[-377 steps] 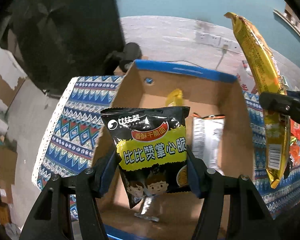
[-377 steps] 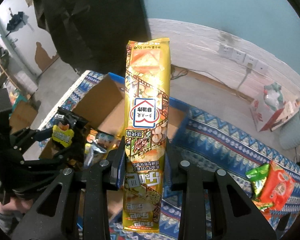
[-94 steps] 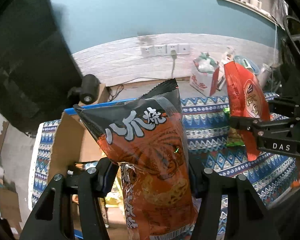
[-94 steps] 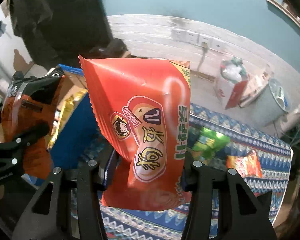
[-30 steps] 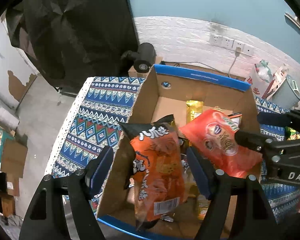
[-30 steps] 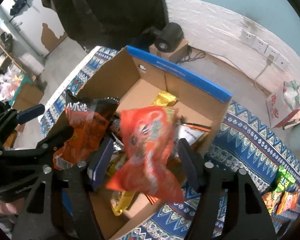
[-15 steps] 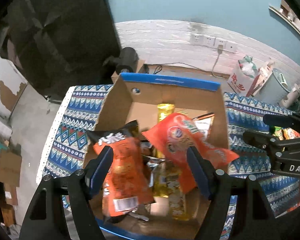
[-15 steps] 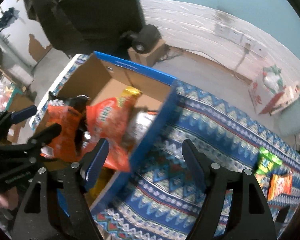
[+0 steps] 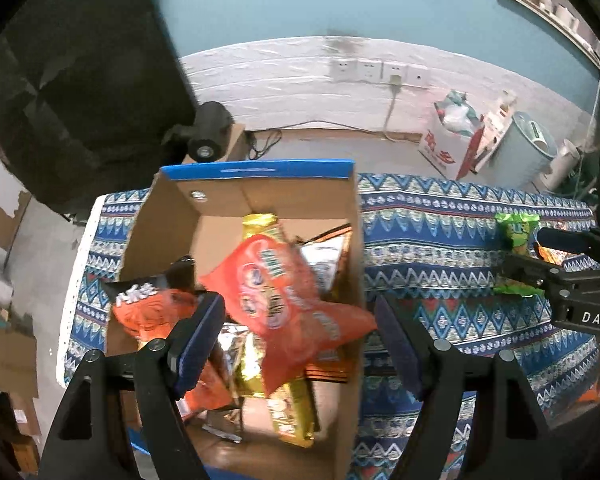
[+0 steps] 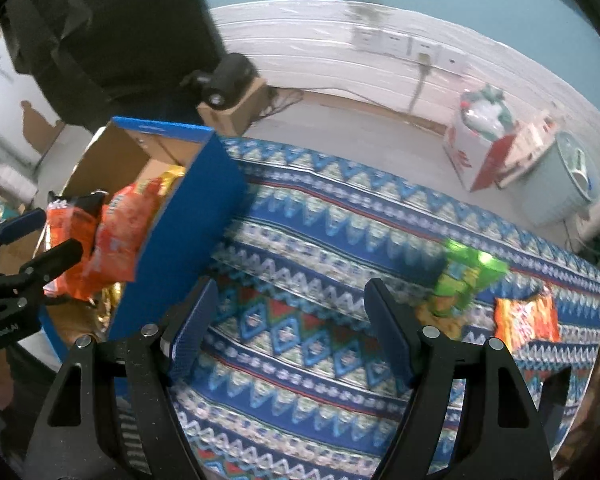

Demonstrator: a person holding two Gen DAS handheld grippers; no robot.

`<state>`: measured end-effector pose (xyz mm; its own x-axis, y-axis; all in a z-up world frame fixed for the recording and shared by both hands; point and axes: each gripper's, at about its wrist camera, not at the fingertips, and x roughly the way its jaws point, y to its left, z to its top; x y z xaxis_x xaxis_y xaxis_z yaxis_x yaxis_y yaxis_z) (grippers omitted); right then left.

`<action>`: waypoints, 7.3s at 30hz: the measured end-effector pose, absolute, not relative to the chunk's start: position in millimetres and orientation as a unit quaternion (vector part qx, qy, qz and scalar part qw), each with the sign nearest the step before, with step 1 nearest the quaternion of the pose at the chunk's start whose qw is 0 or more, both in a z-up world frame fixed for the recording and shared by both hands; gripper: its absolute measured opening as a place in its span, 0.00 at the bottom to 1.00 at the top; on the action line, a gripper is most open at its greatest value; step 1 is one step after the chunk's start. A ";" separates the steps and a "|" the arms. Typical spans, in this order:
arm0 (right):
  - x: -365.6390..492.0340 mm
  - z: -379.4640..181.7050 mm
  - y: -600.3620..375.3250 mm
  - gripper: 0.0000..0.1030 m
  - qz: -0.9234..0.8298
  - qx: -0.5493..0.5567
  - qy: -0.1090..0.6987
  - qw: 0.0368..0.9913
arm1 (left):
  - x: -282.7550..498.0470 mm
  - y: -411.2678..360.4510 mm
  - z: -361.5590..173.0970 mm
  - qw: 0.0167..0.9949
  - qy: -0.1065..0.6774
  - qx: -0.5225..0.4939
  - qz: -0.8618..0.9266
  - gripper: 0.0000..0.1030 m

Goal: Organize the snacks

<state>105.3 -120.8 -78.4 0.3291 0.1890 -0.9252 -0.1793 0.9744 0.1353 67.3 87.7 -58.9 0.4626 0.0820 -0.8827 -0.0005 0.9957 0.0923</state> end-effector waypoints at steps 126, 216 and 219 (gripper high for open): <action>98.8 -53.1 -216.0 0.45 0.096 -0.047 0.536 0.837 | 78.6 -27.0 -28.3 0.878 0.467 0.078 -0.068 0.23; 103.5 -16.7 -25.2 0.76 0.186 -0.088 0.468 0.859 | 23.8 143.4 5.0 0.891 0.447 0.006 0.080 0.90; 97.1 -13.7 -30.5 0.76 0.184 -0.087 0.464 0.862 | 22.3 137.6 6.6 0.892 0.446 0.009 0.076 0.91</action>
<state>97.1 -30.5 -13.7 0.5025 0.2363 -0.8317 -0.3969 0.9176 0.0210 22.3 137.6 6.6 0.5905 0.1441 -0.7941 -0.1276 0.9882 0.0845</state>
